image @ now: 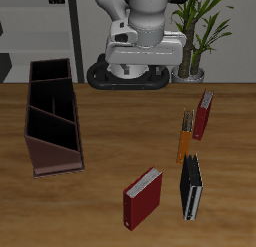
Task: Place the left red book into the right desk caddy's left compartment and place the striped book into the right desk caddy's right compartment
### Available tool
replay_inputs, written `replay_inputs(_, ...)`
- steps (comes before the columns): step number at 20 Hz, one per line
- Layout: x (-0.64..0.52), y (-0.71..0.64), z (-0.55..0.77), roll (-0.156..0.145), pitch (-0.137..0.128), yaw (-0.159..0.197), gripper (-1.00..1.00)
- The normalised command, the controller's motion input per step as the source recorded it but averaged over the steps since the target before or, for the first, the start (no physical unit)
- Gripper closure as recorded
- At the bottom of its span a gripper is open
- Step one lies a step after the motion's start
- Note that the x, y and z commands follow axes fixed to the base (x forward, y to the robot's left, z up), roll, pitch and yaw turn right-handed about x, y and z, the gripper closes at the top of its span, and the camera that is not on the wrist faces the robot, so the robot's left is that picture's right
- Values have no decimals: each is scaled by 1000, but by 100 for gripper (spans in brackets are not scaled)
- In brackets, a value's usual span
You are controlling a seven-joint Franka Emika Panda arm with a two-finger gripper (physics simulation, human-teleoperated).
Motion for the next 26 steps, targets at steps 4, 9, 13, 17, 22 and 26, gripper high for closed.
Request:
replay_inputs(4, -92, 105, 171, 28, -33, -11, -100)
replay_inputs(9, 18, -5, 45, -16, -17, 19, -100)
replay_inputs(13, 116, 88, 37, -50, -9, -23, -100)
replay_inputs(17, 22, 218, -11, -21, -25, -23, -100)
replay_inputs(22, -72, 310, 8, 7, -71, 6, -100)
replay_inputs(26, -23, 300, -38, 15, -52, 32, -100)
